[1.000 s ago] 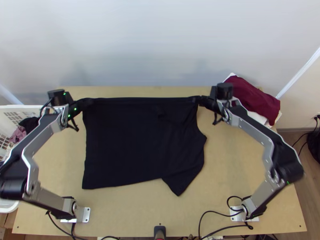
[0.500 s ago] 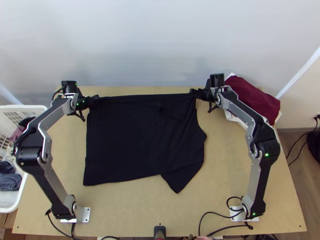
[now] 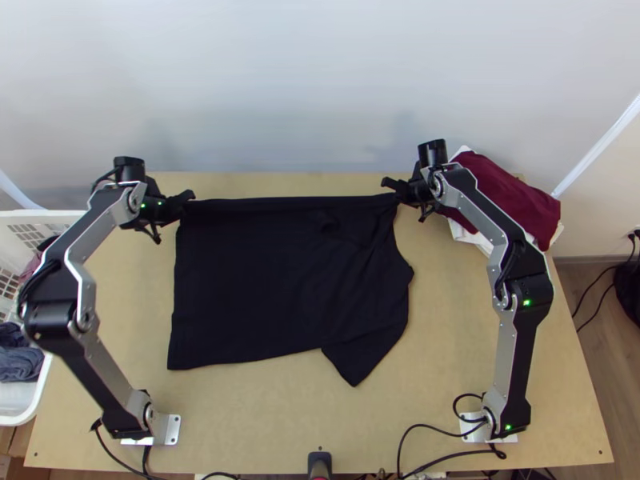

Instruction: Fold the t-shirt

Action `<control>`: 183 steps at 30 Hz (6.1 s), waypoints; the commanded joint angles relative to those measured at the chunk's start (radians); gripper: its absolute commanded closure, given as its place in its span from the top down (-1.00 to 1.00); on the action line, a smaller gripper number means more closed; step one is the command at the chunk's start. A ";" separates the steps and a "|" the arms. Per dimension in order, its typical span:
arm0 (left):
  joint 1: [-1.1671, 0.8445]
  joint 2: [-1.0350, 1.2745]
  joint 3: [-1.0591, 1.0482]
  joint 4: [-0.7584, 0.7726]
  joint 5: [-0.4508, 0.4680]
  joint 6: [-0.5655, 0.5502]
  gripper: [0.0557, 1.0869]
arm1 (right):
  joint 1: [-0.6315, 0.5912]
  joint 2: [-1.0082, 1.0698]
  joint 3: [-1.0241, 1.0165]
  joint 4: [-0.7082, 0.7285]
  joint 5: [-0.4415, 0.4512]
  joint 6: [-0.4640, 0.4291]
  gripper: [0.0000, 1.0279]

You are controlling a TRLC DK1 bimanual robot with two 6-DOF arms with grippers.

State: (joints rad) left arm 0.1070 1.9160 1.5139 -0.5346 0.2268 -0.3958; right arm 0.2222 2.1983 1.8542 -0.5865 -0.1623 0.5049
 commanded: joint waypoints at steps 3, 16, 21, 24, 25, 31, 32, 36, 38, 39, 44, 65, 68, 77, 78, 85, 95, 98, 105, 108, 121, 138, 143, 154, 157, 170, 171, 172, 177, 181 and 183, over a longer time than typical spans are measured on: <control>0.025 -0.124 -0.109 -0.010 0.016 0.026 -0.93 | 0.012 -0.049 -0.049 -0.059 0.010 0.006 -0.94; 0.023 -0.261 -0.380 0.025 0.026 0.064 -0.93 | 0.045 -0.226 -0.265 -0.056 0.012 0.006 -0.94; 0.016 -0.295 -0.440 0.044 0.026 0.064 -0.93 | 0.051 -0.270 -0.352 -0.033 0.018 0.006 -0.94; 0.007 -0.305 -0.471 0.048 0.026 0.066 -0.93 | 0.060 -0.292 -0.406 -0.012 0.027 0.006 -0.94; 0.003 -0.314 -0.485 0.051 0.036 0.069 -0.92 | 0.062 -0.299 -0.426 0.001 0.029 0.006 -0.94; -0.029 -0.362 -0.531 0.001 0.074 0.107 0.44 | 0.074 -0.350 -0.498 0.008 0.081 0.003 0.19; -0.030 -0.367 -0.535 -0.008 0.075 0.114 0.52 | 0.069 -0.365 -0.510 0.008 0.083 0.003 0.19; -0.018 -0.399 -0.537 -0.050 0.072 0.158 0.79 | 0.065 -0.471 -0.576 0.005 0.089 -0.011 0.33; 0.013 -0.430 -0.538 -0.062 0.072 0.178 0.82 | 0.055 -0.531 -0.618 -0.012 0.086 -0.006 0.40; 0.033 -0.445 -0.541 -0.064 0.074 0.189 0.82 | 0.054 -0.568 -0.636 -0.032 0.086 -0.005 0.40; 0.097 -0.543 -0.551 -0.110 0.072 0.276 0.82 | 0.069 -0.792 -0.768 -0.075 0.084 0.023 0.77; -0.006 -0.991 -0.903 -0.665 -0.081 1.025 0.22 | 0.163 -0.868 -0.894 -0.282 -0.062 0.090 0.93; -0.036 -0.963 -0.939 -0.642 -0.096 1.019 0.22 | 0.169 -0.870 -0.900 -0.282 -0.063 0.092 0.93; -0.050 -0.870 -0.974 -0.519 -0.109 0.988 0.03 | 0.175 -0.893 -0.957 -0.282 -0.066 0.084 0.92; -0.050 -0.870 -0.979 -0.496 -0.107 0.983 -0.22 | 0.175 -0.894 -0.968 -0.282 -0.068 0.081 0.89; -0.059 -0.890 -0.992 -0.456 -0.075 0.992 -0.92 | 0.207 -0.897 -1.093 -0.231 -0.141 0.089 0.86; -0.058 -0.882 -0.991 -0.456 -0.075 0.992 -0.92 | 0.298 -0.833 -1.130 -0.121 -0.148 0.129 0.07; -0.058 -0.882 -0.989 -0.458 -0.075 0.991 -0.92 | 0.312 -0.818 -1.130 -0.107 -0.148 0.129 -0.16; -0.052 -0.885 -0.982 -0.462 -0.075 0.989 -0.92 | 0.327 -0.779 -1.138 -0.095 -0.148 0.115 -0.52; -0.044 -0.891 -0.980 -0.464 -0.076 0.994 -0.92 | 0.321 -0.790 -1.153 -0.059 -0.148 0.112 -0.94; 0.088 -0.907 -0.959 -0.487 -0.076 1.106 -0.92 | 0.218 -0.919 -1.198 -0.098 -0.144 0.018 -0.94; 0.068 -0.907 -0.845 -0.475 -0.014 0.996 -0.92 | 0.264 -0.957 -1.093 -0.207 0.018 -0.039 -0.94; 0.014 -0.884 -0.736 -0.443 0.020 0.864 -0.92 | 0.267 -0.959 -1.003 -0.207 0.000 -0.022 -0.94; 0.007 -0.678 -0.601 -0.281 0.020 0.729 -0.92 | 0.243 -0.819 -0.780 -0.185 0.001 -0.049 -0.94; 0.016 -0.604 -0.543 -0.246 0.019 0.696 -0.92 | 0.229 -0.753 -0.716 -0.161 0.001 -0.066 -0.94; 0.034 -0.307 -0.228 -0.208 0.008 0.586 -0.92 | 0.141 -0.379 -0.334 -0.121 0.001 -0.114 -0.94; 0.037 -0.285 -0.204 -0.209 0.006 0.584 -0.92 | 0.137 -0.353 -0.302 -0.121 0.001 -0.112 -0.94; 0.040 -0.265 -0.181 -0.208 0.005 0.578 -0.93 | 0.134 -0.325 -0.270 -0.121 0.001 -0.112 -0.94; 0.054 -0.183 -0.089 -0.211 -0.004 0.561 -0.92 | 0.121 -0.218 -0.135 -0.121 0.017 -0.111 -0.94; 0.060 -0.124 -0.043 -0.212 -0.009 0.549 -0.92 | 0.120 -0.160 -0.070 -0.121 0.026 -0.109 -0.94; 0.059 -0.097 -0.034 -0.212 -0.020 0.545 -0.92 | 0.120 -0.135 -0.050 -0.121 0.032 -0.109 -0.94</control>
State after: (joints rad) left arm 0.1574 1.7763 1.4487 -0.7467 0.2226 0.1734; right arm 0.3500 2.0209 1.7622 -0.7097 -0.1452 0.4095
